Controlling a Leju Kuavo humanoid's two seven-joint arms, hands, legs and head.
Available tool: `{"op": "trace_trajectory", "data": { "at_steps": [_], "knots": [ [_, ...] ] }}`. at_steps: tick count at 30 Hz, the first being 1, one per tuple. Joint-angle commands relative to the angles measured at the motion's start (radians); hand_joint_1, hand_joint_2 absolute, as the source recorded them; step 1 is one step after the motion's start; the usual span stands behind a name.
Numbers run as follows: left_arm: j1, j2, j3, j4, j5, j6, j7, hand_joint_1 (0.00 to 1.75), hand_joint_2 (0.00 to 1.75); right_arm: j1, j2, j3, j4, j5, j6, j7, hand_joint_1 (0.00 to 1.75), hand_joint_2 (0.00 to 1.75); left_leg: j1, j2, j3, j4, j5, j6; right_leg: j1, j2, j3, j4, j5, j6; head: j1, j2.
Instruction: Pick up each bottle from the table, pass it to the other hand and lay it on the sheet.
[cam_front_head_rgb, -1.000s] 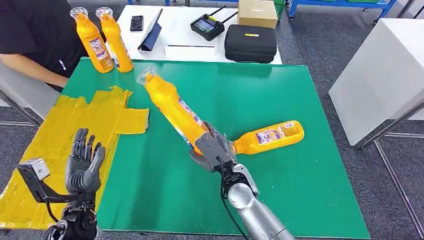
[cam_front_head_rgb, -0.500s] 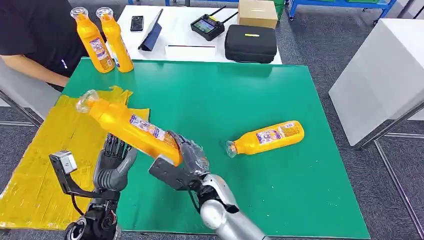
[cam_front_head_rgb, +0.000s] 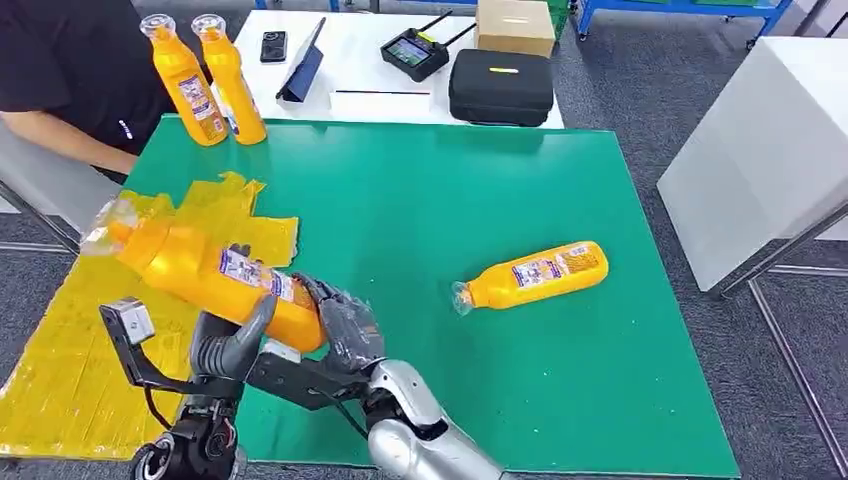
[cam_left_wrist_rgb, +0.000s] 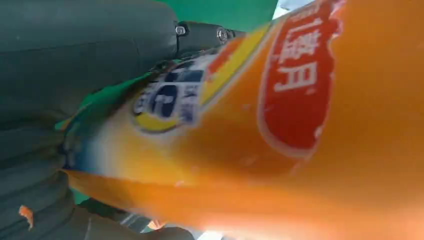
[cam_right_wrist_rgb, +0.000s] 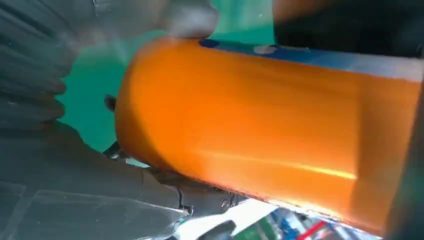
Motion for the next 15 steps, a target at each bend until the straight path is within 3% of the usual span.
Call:
{"op": "trace_trajectory", "data": {
  "at_steps": [1,8,9,10,15],
  "knots": [
    [0.017,-0.008,0.102,-0.047,0.012,0.058,-0.003,0.00,1.75,-0.037,0.013,0.255,0.193,-0.042,0.047,-0.056,1.75,1.75,0.001,-0.001,0.005,-0.001,-0.002,0.000,0.002,0.001,0.004,0.000,-0.002,-0.006,0.000,0.000],
    [0.023,-0.012,0.128,-0.054,0.015,0.071,-0.008,0.00,1.75,-0.044,0.008,0.284,0.197,-0.067,0.059,-0.057,1.75,1.75,0.001,-0.004,0.005,0.000,-0.002,0.001,0.002,-0.003,0.004,-0.001,-0.003,-0.006,0.000,0.000],
    [0.028,-0.017,0.139,-0.058,0.024,0.079,-0.017,1.68,1.75,-0.045,0.005,0.289,0.198,-0.078,0.062,-0.052,1.75,1.75,0.001,-0.005,0.005,0.000,-0.002,0.001,0.002,-0.003,0.004,0.000,-0.003,-0.007,0.001,0.000],
    [0.032,-0.016,0.140,-0.063,0.019,0.085,-0.029,1.75,1.75,-0.046,0.003,0.294,0.200,-0.085,0.057,-0.046,1.75,1.75,0.001,-0.005,0.006,0.000,-0.002,0.001,0.002,-0.003,0.004,0.000,-0.003,-0.008,0.000,0.000],
    [0.042,-0.012,0.131,-0.063,0.024,0.092,-0.040,1.75,1.75,-0.044,-0.024,0.276,0.185,-0.119,0.013,-0.032,1.75,1.75,0.001,-0.006,0.005,-0.001,-0.002,0.001,0.002,-0.004,0.003,-0.001,-0.003,-0.008,0.000,0.000]
  ]
}}
